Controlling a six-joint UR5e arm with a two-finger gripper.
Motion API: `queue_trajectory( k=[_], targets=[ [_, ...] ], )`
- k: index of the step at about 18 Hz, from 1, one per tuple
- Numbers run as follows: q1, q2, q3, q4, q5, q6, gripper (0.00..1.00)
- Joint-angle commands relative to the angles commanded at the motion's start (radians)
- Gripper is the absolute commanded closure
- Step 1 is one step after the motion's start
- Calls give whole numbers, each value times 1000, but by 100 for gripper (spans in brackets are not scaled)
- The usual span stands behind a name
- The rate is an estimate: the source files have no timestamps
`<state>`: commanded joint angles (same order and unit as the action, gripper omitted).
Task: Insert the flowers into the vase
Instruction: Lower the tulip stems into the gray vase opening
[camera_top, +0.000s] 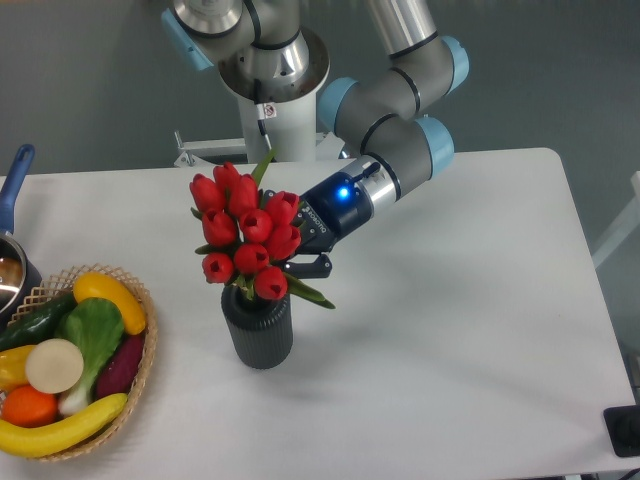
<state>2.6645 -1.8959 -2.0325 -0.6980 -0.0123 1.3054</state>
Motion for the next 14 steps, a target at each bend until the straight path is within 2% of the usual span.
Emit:
queue_trajectory(
  k=[8, 14],
  targets=[
    [17, -41, -9, 2, 0, 3, 78],
    [40, -77, -18, 0, 0, 80, 78]
  ],
)
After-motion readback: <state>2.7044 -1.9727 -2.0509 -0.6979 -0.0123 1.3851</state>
